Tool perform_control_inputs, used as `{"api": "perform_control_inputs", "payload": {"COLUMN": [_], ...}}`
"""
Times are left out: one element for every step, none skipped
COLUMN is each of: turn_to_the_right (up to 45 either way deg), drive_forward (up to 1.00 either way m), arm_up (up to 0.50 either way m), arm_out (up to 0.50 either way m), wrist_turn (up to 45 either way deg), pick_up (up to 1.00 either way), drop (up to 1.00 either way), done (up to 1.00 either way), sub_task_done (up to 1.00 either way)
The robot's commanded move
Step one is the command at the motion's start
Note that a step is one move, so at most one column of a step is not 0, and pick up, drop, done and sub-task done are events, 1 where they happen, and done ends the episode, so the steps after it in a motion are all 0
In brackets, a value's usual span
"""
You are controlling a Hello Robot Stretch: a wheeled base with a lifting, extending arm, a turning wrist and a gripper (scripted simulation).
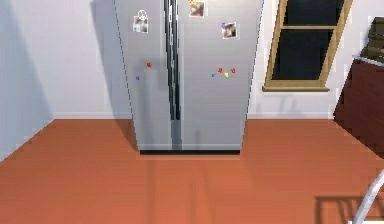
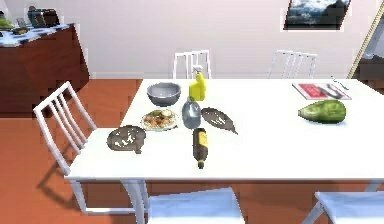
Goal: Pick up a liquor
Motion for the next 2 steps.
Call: {"api": "perform_control_inputs", "payload": {"turn_to_the_right": [0.0,0.0], "drive_forward": [0.00,0.00], "arm_up": [0.50,0.38], "arm_out": [0.00,0.00], "wrist_turn": [0.0,0.0], "pick_up": [0.00,0.00], "drop": [0.00,0.00], "done": [0.00,0.00], "sub_task_done": [0.00,0.00]}}
